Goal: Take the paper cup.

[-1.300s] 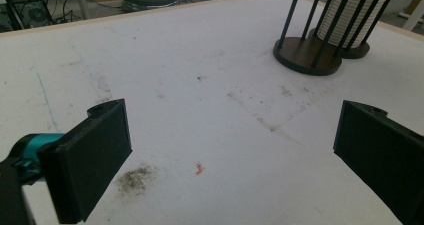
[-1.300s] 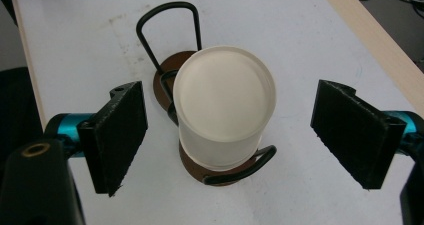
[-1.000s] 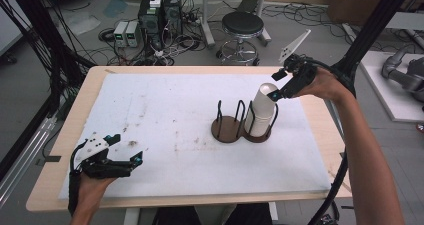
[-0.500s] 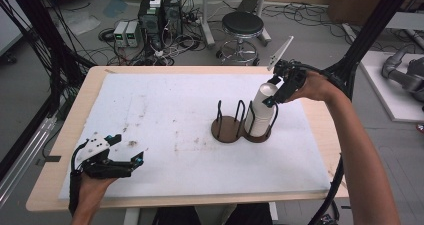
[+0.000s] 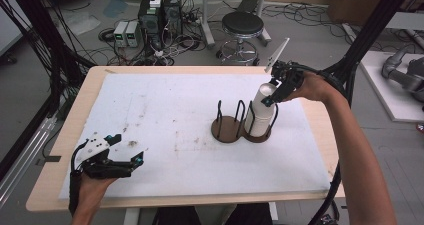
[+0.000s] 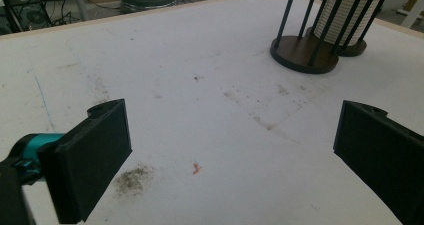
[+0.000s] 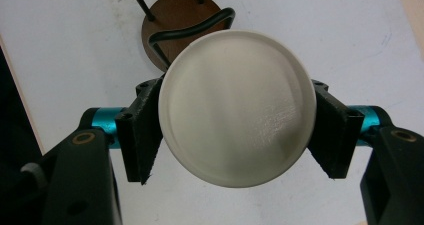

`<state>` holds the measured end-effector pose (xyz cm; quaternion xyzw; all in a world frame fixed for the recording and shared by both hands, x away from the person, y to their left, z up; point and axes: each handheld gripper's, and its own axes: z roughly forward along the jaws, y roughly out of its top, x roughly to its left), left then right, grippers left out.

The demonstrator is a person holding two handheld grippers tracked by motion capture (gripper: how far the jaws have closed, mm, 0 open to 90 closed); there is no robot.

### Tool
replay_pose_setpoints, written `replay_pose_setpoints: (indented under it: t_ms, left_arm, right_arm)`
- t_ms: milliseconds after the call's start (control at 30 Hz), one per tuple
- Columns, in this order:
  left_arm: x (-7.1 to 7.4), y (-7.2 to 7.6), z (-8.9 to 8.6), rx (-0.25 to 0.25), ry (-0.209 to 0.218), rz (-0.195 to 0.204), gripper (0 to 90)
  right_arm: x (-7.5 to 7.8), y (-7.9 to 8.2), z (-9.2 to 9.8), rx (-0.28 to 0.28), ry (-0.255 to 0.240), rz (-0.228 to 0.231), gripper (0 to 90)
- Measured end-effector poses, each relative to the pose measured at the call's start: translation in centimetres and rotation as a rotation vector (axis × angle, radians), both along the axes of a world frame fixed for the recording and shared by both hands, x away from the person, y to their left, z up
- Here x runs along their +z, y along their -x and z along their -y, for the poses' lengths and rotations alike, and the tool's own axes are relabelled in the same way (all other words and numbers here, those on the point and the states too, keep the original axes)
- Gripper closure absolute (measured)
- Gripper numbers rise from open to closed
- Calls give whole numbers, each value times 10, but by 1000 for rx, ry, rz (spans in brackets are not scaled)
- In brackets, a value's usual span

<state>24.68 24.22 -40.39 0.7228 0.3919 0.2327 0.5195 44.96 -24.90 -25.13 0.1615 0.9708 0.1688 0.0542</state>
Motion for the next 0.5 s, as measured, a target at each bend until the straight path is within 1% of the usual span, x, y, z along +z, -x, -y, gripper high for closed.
replay_pose_setpoints:
  t_ms: [333, 500]
  left_arm:
    - [0, 0, 0, -2, -1, -2, 18]
    - [-1, -1, 1, 0, 0, -4, 18]
  right_arm:
    - [1, 2, 0, 0, 6, 9, 333]
    - [3, 3, 2, -5, -7, 15, 338]
